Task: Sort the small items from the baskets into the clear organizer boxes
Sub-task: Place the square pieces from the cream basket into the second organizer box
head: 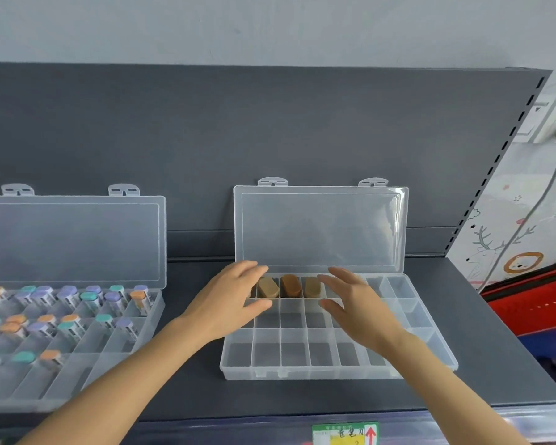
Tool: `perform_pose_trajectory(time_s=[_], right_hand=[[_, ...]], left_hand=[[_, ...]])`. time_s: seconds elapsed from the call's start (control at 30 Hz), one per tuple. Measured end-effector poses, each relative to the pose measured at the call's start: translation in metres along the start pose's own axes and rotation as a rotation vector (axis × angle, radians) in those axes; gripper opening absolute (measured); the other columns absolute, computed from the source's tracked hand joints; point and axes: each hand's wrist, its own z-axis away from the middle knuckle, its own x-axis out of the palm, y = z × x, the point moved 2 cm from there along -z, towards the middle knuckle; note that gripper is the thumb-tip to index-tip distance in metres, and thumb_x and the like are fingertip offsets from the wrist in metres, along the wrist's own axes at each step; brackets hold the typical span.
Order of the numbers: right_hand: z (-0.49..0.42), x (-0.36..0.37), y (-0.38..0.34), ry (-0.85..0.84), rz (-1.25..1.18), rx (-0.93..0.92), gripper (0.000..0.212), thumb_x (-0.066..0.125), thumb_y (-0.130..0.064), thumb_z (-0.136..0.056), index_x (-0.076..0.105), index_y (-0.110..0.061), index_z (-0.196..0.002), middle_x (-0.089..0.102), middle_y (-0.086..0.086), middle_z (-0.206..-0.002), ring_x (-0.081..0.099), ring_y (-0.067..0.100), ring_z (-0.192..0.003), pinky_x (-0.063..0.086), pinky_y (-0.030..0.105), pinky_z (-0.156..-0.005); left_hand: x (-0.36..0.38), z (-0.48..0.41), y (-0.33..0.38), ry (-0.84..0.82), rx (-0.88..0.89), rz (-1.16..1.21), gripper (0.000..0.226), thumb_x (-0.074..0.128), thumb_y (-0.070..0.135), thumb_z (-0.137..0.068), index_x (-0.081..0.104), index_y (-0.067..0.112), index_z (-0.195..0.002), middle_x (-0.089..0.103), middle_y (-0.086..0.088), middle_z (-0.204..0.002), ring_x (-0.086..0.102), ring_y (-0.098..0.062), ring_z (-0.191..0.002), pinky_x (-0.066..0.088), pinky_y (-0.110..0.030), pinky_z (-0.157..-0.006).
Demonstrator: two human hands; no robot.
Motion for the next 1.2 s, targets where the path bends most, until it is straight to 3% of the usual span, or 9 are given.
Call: perform_pose_trajectory(time_s=[0.1,0.37,0.53,0.7,0.83,0.93,1.2], right_hand=[[0.003,0.006,-0.014,-0.016,-0.052,-0.045,0.040,0.052,-0.031,-0.097,0.046,-0.025,-0.136,0.032,-0.003,-0.152,0.041,0.018,-0.132,0.037,0.021,-0.100],[-0.002,0.023,-0.076,-0.024,-0.048,-0.220,0.041,0.058,-0.030,-0.093,0.051,-0.020,-0.132,0.047,-0.002,-0.139,0.046,0.021,-0.127,0.041,0.025,-0.102],[-0.004,0.039,-0.139,-0.090,-0.004,-0.285,0.051,0.051,-0.039,-0.095,0.040,-0.025,-0.143,0.030,-0.005,-0.153,0.033,0.019,-0.139,0.029,0.027,-0.112],[-0.001,0.063,-0.237,-0.122,-0.004,-0.477,0.051,0.053,-0.036,-0.095,0.042,-0.018,-0.142,0.037,0.002,-0.149,0.036,0.019,-0.136,0.027,0.022,-0.109],[0.007,0.097,-0.326,-0.165,0.001,-0.569,0.051,0.052,-0.035,-0.096,0.041,-0.018,-0.142,0.036,0.006,-0.149,0.033,0.024,-0.137,0.030,0.028,-0.108],[0.017,0.125,-0.392,-0.200,-0.010,-0.626,0.052,0.051,-0.035,-0.096,0.039,-0.017,-0.143,0.032,0.008,-0.152,0.030,0.026,-0.139,0.029,0.033,-0.112],[0.035,0.190,-0.545,-0.292,-0.065,-0.750,0.056,0.052,-0.036,-0.096,0.037,-0.014,-0.145,0.029,0.010,-0.153,0.026,0.023,-0.142,0.022,0.029,-0.113]], left_hand=[[-0.008,0.019,-0.004,0.024,-0.049,-0.008,0.064,0.050,0.049,-0.092,0.026,0.029,-0.148,0.024,0.012,-0.153,0.022,-0.007,-0.140,0.026,-0.025,-0.111],[-0.029,0.082,-0.033,0.126,-0.156,-0.106,0.067,0.050,0.053,-0.091,0.027,0.026,-0.148,0.025,0.008,-0.152,0.020,-0.010,-0.141,0.023,-0.026,-0.111],[-0.048,0.139,-0.074,0.175,-0.224,-0.146,0.070,0.045,0.062,-0.087,0.030,0.027,-0.146,0.029,0.010,-0.151,0.023,-0.010,-0.140,0.025,-0.029,-0.114],[-0.076,0.220,-0.124,0.230,-0.331,-0.131,0.074,0.043,0.064,-0.086,0.030,0.026,-0.148,0.026,0.008,-0.152,0.018,-0.013,-0.143,0.019,-0.032,-0.117],[-0.096,0.298,-0.172,0.244,-0.441,-0.138,0.073,0.043,0.065,-0.087,0.028,0.026,-0.148,0.023,0.007,-0.154,0.014,-0.012,-0.144,0.019,-0.032,-0.115],[-0.109,0.356,-0.209,0.240,-0.502,-0.175,0.081,0.032,0.073,-0.082,0.025,0.027,-0.149,0.021,0.007,-0.155,0.010,-0.012,-0.144,0.016,-0.031,-0.115],[-0.137,0.488,-0.285,0.303,-0.666,-0.178,0.073,0.051,0.059,-0.087,0.034,0.019,-0.146,0.031,0.001,-0.151,0.021,-0.014,-0.142,0.020,-0.029,-0.114]])
